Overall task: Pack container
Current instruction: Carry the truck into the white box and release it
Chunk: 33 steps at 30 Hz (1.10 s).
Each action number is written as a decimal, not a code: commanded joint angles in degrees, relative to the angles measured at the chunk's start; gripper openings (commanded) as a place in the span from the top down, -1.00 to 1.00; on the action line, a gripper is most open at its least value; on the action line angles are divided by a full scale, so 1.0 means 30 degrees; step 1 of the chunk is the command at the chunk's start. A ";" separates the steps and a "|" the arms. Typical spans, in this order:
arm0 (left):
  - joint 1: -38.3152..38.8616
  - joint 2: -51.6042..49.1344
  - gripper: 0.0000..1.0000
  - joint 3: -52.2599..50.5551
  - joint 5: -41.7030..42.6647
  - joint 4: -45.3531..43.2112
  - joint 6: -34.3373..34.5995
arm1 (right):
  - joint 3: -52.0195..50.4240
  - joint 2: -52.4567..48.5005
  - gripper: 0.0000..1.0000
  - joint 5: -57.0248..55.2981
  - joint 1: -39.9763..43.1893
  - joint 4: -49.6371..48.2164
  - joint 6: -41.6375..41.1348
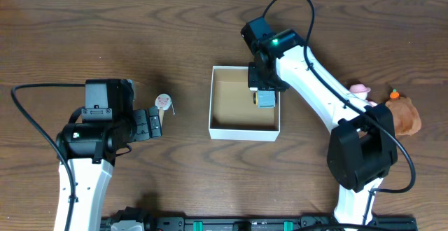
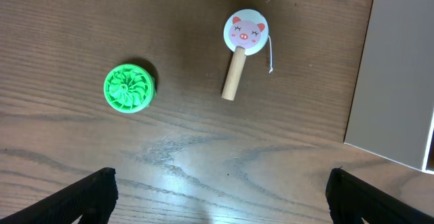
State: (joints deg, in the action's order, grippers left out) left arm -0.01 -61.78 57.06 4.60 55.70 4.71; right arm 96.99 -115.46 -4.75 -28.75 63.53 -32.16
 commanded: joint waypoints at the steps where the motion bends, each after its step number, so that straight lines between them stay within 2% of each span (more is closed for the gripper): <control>1: -0.0117 -0.0015 -0.96 0.0342 0.0189 0.0080 0.0182 | -0.0015 -0.0036 0.28 -0.0051 -0.0160 -0.0044 0.0532; 5: -0.0117 -0.0015 -0.96 0.0342 0.0189 0.0080 0.0182 | -0.0015 -0.0036 -0.12 -0.0044 -0.0211 -0.0051 0.0532; 7: -0.0117 -0.0015 -0.96 0.0342 0.0189 0.0080 0.0182 | -0.0015 -0.0036 -0.22 -0.0051 -0.0204 -0.0058 0.0532; 10: -0.0117 -0.0015 -0.96 0.0342 0.0189 0.0080 0.0182 | -0.0015 -0.0036 -0.32 -0.0051 -0.0204 -0.0051 0.0532; 17: -0.0117 -0.0015 -0.96 0.0342 0.0189 0.0080 0.0182 | -0.0015 -0.0029 -0.30 -0.0066 -0.0219 -0.0313 0.0561; 23: -0.0117 -0.0022 -0.96 0.0342 0.0189 0.0080 0.0182 | 0.1443 0.0729 -0.34 -0.0233 0.0219 -0.0488 0.2958; 26: -0.0117 -0.0022 -0.96 0.0342 0.0189 0.0080 0.0182 | 0.3242 0.1698 -0.44 -0.0787 0.1224 0.0554 0.3177; 29: -0.0117 -0.0022 -0.96 0.0342 0.0182 0.0146 0.0182 | 0.4495 0.2922 -0.67 -0.0780 0.3089 0.1413 0.4350; 33: -0.0117 -0.0022 -0.96 0.0342 0.0182 0.0211 0.0182 | 0.4539 0.4058 -0.78 -0.0772 0.6171 0.2681 0.6200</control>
State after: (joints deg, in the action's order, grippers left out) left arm -0.01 -61.78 57.06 4.58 56.01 4.71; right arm 109.54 -106.87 -5.23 -16.43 69.47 -19.57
